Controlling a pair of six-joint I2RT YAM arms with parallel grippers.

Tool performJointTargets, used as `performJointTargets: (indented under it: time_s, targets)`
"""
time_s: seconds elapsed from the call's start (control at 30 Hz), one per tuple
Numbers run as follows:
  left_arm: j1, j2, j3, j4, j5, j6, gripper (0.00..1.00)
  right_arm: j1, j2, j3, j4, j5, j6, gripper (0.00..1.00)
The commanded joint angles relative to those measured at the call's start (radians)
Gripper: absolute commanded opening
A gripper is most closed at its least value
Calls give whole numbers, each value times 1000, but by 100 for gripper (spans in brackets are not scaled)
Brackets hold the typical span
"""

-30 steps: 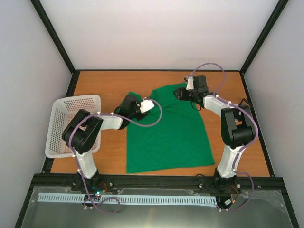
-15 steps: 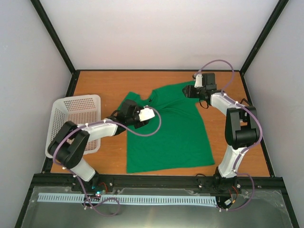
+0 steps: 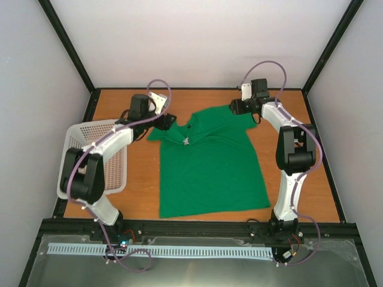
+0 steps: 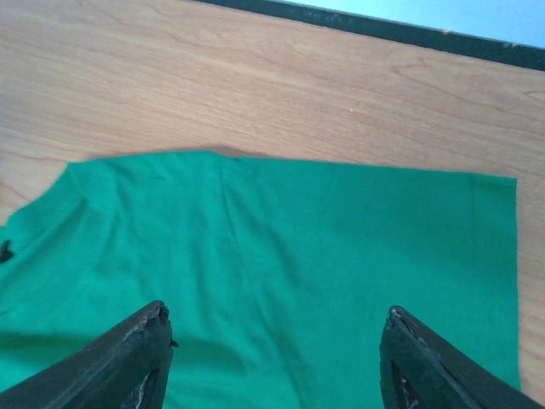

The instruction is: Pin the brooch onto the clothing

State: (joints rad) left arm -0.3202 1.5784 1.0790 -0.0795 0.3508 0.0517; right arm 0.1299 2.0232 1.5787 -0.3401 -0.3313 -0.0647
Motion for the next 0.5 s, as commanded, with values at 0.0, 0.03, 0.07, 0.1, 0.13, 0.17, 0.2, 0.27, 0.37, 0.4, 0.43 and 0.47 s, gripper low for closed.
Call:
performJointTargets:
  time_s: [0.0, 0.03, 0.07, 0.1, 0.13, 0.17, 0.2, 0.27, 0.37, 0.4, 0.43, 0.47]
  targets:
    - [58, 202, 202, -190, -109, -148, 72, 8, 148, 163, -220, 39, -123, 65]
    - [65, 245, 239, -207, -136, -149, 72, 13, 177, 209, -254, 48, -140, 65]
    - [72, 287, 274, -214, -160, -149, 73, 17, 203, 250, -276, 63, -155, 66]
    - [78, 323, 310, -224, -176, -146, 74, 21, 219, 272, -283, 69, -163, 66]
    - [84, 363, 347, -237, -188, -142, 76, 23, 237, 290, -286, 72, -167, 67]
    - [92, 399, 378, -249, -205, -142, 76, 24, 255, 314, -289, 80, -165, 68]
    - [102, 434, 411, -260, -218, -145, 77, 25, 282, 349, -301, 91, -162, 69]
    - [125, 502, 471, -289, -216, -153, 77, 25, 345, 440, -352, 114, -157, 70]
    - [133, 588, 558, -351, -247, -115, 79, 26, 419, 537, -397, 133, -162, 71]
    - [134, 609, 579, -372, -257, -105, 80, 27, 438, 560, -410, 148, -162, 71]
    - [134, 620, 589, -382, -269, -99, 80, 27, 455, 580, -420, 171, -162, 70]
    - [135, 633, 592, -386, -277, -92, 82, 27, 468, 592, -427, 194, -161, 69]
